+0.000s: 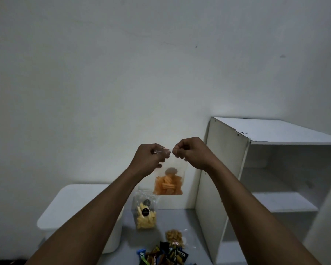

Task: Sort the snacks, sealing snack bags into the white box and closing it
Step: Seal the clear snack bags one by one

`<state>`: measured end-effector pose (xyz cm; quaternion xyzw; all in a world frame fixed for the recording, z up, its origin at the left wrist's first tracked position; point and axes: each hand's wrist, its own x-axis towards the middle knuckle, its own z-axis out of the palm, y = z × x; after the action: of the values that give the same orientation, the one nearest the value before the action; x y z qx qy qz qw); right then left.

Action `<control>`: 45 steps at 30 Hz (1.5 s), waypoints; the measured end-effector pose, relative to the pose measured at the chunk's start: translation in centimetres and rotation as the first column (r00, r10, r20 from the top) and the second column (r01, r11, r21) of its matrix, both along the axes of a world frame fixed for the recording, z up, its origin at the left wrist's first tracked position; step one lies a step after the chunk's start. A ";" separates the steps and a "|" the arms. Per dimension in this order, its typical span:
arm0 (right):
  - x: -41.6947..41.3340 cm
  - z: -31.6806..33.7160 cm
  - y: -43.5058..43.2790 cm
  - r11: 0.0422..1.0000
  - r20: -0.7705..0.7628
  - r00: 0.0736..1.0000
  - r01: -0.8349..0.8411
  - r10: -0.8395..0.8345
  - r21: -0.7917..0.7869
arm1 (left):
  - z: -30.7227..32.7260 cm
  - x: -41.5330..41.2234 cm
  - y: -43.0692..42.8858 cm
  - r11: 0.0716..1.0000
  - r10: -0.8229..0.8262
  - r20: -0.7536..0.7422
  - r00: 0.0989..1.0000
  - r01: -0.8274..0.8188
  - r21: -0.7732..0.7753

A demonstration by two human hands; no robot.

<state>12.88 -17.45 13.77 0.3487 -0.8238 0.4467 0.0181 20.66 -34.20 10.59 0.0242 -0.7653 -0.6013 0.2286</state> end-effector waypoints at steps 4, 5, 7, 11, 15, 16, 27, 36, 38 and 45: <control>0.3 -0.2 0.5 0.997 0.093 0.995 -0.026 0.033 -0.072 | 0.2 -0.2 -0.3 0.993 0.078 -0.042 0.996 -0.081 -0.084; 0.3 -0.3 0.6 0.997 0.117 0.992 -0.028 0.036 -0.068 | 0.2 -0.2 -0.3 0.992 0.084 -0.048 0.995 -0.088 -0.089; 0.2 -0.4 0.8 0.998 0.129 0.991 -0.021 0.028 -0.055 | 0.5 -0.1 -0.2 0.994 0.068 -0.037 0.997 -0.071 -0.086; 0.2 -0.2 1.3 0.999 0.036 0.999 0.011 -0.010 -0.048 | 1.4 0.1 0.2 0.998 -0.049 0.043 0.998 0.050 -0.032; 0.1 0.0 1.5 0.995 0.043 0.999 0.006 -0.001 -0.103 | 1.7 -0.2 0.2 0.991 -0.041 0.040 0.998 0.045 -0.124; 0.0 -0.2 1.6 0.992 0.075 0.997 -0.006 0.015 -0.125 | 1.7 -0.3 0.1 0.989 -0.019 0.029 0.999 0.023 -0.146; -0.8 -0.9 2.3 0.979 0.128 0.991 -0.001 0.028 -0.206 | 1.9 -0.8 0.3 0.975 -0.076 0.088 0.993 0.092 -0.201; -1.1 -2.4 2.7 0.974 0.191 0.981 -0.001 0.045 -0.227 | 1.7 -2.1 0.6 0.955 -0.001 0.027 1.000 0.009 -0.295; -1.2 -2.4 2.9 0.972 0.156 0.988 0.020 0.017 -0.233 | 1.4 -2.0 0.7 0.963 -0.013 0.008 1.000 0.015 -0.271; -2.0 -2.6 4.2 0.970 0.183 0.983 0.019 0.027 -0.243 | 1.0 -2.1 0.4 0.962 0.002 -0.014 1.000 -0.006 -0.272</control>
<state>10.85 -13.29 11.15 0.3026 -0.7600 0.5749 -0.0169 18.52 -33.76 11.60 -0.0101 -0.8390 -0.4902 0.2360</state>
